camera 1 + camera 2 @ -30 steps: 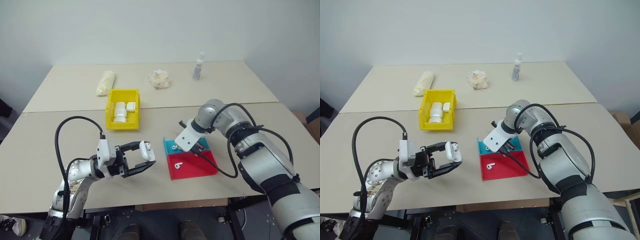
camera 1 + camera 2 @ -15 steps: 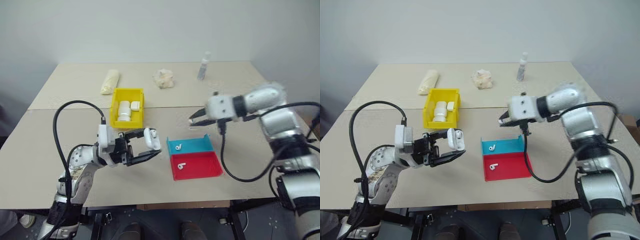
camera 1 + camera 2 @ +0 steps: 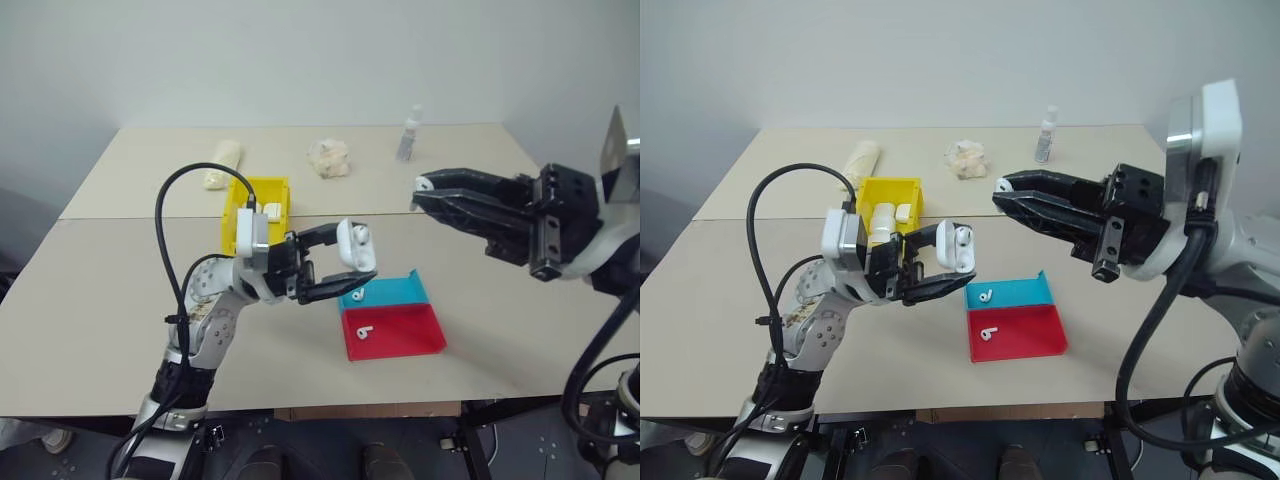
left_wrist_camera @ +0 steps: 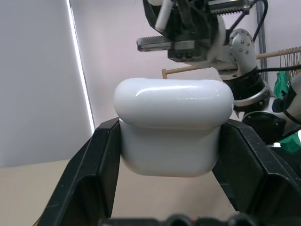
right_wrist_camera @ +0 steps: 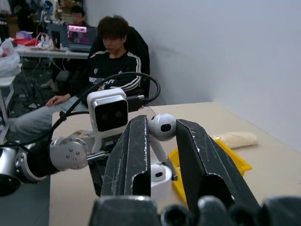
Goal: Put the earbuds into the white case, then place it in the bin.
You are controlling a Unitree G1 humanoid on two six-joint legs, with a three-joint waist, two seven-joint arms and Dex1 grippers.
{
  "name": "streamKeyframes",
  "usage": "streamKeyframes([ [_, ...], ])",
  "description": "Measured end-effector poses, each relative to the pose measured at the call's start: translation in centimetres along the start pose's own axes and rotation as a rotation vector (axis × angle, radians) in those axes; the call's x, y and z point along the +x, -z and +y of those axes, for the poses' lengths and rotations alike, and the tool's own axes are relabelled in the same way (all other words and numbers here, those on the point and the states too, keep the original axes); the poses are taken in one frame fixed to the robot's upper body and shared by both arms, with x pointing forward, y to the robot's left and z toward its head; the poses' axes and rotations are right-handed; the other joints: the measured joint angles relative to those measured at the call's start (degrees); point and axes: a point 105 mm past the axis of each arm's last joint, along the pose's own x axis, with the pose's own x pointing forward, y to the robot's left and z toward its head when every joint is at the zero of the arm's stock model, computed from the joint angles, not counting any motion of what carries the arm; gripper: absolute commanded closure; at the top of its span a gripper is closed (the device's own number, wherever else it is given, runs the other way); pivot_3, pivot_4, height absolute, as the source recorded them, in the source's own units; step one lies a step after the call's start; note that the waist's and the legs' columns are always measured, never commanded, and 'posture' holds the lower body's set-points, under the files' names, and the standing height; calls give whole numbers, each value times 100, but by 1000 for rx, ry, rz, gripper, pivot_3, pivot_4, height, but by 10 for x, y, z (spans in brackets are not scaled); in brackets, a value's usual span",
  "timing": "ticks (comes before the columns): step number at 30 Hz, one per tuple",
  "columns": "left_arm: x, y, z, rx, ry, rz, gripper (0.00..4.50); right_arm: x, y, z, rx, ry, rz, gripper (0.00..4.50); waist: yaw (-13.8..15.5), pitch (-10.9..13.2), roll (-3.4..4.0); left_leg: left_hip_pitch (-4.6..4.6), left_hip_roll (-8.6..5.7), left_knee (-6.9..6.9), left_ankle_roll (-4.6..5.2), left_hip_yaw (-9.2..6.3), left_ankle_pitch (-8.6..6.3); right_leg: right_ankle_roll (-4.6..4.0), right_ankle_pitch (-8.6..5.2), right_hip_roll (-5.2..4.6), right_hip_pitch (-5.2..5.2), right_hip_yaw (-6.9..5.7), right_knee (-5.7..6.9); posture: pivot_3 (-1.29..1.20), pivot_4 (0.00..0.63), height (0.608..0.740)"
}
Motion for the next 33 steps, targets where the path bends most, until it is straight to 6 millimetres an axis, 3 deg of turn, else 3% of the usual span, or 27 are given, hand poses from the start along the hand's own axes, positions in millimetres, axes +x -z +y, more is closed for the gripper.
streamKeyframes([
  [9,6,-6,-3,21,11,-19,1707,5,9,22,49,-33,27,3771,-8,0,0,4,1,4,1,0,0,0,0,3,5,1,1,0,150,740],
  [17,3,-6,-5,22,-15,-16,1707,15,20,20,61,-37,33,3771,-2,0,0,3,1,3,1,-2,0,0,0,4,4,0,-1,0,150,740],
  [33,1,-3,-6,33,-28,7,1707,16,38,15,74,-18,68,3771,0,0,0,3,1,3,1,-2,0,0,0,4,4,0,-2,0,150,740],
])
